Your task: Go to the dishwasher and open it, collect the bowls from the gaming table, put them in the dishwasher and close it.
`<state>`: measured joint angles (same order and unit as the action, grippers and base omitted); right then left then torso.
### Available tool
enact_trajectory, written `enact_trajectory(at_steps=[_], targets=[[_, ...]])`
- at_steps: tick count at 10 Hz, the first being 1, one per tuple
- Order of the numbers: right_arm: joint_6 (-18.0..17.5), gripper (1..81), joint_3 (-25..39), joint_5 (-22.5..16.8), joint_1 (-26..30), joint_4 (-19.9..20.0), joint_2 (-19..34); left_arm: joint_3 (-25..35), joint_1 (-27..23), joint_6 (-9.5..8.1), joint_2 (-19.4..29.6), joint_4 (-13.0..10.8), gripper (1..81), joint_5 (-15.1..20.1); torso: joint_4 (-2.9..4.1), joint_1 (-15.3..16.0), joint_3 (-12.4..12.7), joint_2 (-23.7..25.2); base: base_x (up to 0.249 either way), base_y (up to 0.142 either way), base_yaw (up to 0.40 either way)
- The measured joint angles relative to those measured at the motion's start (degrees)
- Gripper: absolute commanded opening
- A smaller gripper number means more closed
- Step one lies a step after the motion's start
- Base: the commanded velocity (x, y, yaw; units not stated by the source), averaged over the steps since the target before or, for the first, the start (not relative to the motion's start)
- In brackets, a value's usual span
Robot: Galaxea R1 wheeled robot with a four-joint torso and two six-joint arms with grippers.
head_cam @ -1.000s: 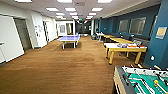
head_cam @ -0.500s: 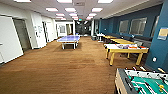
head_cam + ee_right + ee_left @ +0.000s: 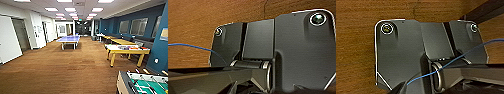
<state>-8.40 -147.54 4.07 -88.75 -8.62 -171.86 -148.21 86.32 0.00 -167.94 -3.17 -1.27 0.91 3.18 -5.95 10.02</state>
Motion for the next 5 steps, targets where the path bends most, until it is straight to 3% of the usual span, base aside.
enact_trajectory(at_steps=[5], targets=[[0.00, 81.1, -0.02, -0.17, -0.45, 0.00, -0.02, -0.02, 0.28, 0.00, 0.02, 0.00, 81.1, 0.09, 0.00, -0.05, 0.00, 0.02, 0.159, 0.000, 0.000]])
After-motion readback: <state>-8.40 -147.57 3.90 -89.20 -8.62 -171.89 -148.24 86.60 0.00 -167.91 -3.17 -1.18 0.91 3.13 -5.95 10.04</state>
